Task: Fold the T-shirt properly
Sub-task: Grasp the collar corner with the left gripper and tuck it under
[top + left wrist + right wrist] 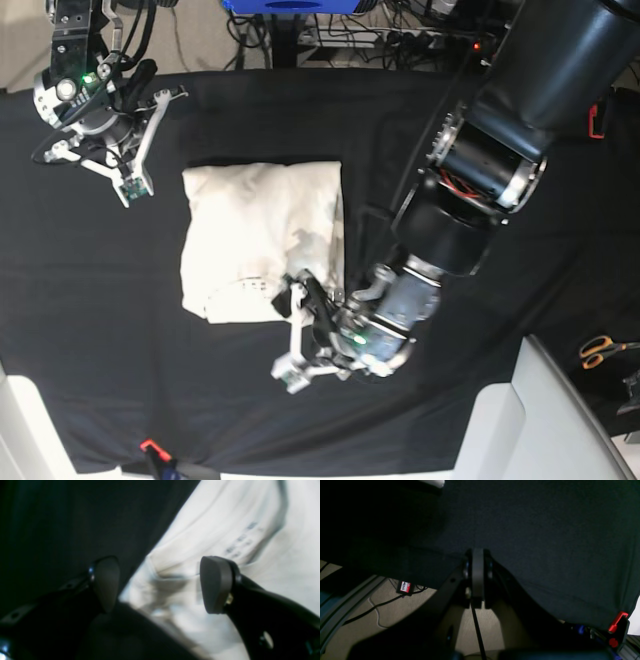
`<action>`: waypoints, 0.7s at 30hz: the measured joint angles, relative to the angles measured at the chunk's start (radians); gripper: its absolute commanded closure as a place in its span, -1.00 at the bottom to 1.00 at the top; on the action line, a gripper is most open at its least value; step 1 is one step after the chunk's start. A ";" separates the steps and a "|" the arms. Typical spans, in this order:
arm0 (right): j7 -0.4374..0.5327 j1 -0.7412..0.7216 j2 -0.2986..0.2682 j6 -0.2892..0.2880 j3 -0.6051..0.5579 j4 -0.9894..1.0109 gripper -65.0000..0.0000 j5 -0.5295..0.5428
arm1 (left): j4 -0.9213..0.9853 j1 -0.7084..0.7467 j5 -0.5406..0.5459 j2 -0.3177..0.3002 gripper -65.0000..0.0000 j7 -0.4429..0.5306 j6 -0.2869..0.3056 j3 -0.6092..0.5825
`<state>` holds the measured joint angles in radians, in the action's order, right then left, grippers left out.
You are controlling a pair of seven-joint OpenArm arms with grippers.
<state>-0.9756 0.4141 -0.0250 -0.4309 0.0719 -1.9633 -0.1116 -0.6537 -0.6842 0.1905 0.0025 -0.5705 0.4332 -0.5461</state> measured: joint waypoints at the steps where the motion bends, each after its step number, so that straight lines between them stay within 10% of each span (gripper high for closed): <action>1: -0.001 0.000 -0.002 0.000 0.000 0.000 1.00 0.000 | 0.001 -0.008 0.066 -0.018 -0.49 -0.001 0.003 -0.003; 8: 0.004 0.000 -0.002 0.000 -0.003 0.000 1.00 0.000 | 0.017 -0.031 0.187 -0.080 -0.49 -0.001 -0.013 0.002; 13: 0.003 0.000 -0.003 0.000 -0.003 0.000 1.00 0.000 | 0.125 -0.021 0.215 -0.048 -0.49 0.011 0.148 0.060; 21: 0.006 0.014 -0.002 0.000 -0.003 0.000 1.00 0.001 | 0.176 -0.021 0.237 -0.052 -0.49 0.082 0.141 0.143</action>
<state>-0.9699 0.4282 -0.0265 -0.4313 0.0689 -1.9633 -0.1108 -0.4774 -0.7052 0.4278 -0.0498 -0.4881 0.5739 -0.4026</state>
